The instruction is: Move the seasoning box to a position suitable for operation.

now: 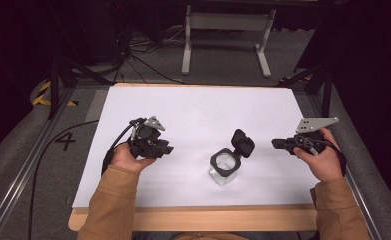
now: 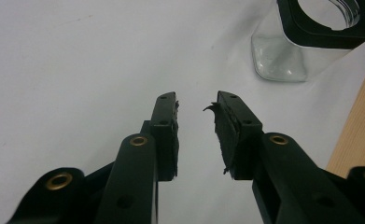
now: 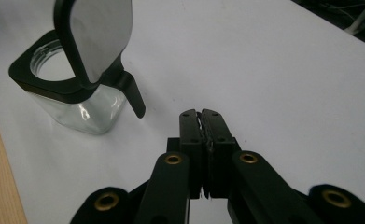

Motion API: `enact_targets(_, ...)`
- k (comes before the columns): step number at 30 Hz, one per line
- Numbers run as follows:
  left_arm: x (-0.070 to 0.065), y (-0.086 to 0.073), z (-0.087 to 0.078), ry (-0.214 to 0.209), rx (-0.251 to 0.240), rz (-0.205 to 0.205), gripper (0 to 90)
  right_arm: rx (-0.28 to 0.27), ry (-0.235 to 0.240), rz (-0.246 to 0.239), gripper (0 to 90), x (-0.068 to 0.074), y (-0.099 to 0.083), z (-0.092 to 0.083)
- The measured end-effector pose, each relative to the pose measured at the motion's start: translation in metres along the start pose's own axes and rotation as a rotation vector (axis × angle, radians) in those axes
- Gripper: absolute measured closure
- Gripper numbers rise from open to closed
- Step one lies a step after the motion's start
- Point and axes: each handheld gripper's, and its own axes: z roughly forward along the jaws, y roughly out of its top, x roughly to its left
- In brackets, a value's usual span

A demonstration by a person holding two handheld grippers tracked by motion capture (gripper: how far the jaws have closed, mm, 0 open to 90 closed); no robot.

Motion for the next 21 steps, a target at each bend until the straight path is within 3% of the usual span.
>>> enact_targets(7, -0.007, 0.007, 0.005, -0.036, 0.016, 0.037, 70.0, -0.047, 0.019, -0.003, 88.5, 0.008, 0.002, -0.006)
enact_targets(8, -0.011, 0.009, 0.008, -0.075, 0.022, 0.074, 71.3, -0.061, 0.035, -0.004, 89.0, 0.011, 0.003, -0.006)
enact_targets(9, -0.011, 0.009, 0.008, -0.075, 0.022, 0.074, 72.1, -0.061, 0.035, -0.004, 89.0, 0.011, 0.003, -0.006)
enact_targets(11, -0.015, 0.011, 0.013, -0.12, 0.043, 0.11, 73.0, -0.07, 0.047, -0.001, 89.3, 0.013, 0.005, -0.005)
enact_targets(12, -0.02, 0.014, 0.019, -0.144, 0.07, 0.158, 75.1, -0.088, 0.051, 0.01, 89.3, 0.016, 0.007, -0.003)
enact_targets(13, -0.02, 0.014, 0.019, -0.144, 0.07, 0.158, 76.0, -0.097, 0.054, 0.016, 89.4, 0.017, 0.008, -0.002)
enact_targets(16, -0.034, 0.02, 0.029, -0.178, 0.102, 0.207, 79.6, -0.122, 0.064, 0.01, 89.6, 0.021, 0.012, 0.001)
enact_targets(21, -0.048, 0.025, 0.04, -0.229, 0.096, 0.255, 85.7, -0.15, 0.074, 0.0, 89.6, 0.026, 0.016, 0.005)
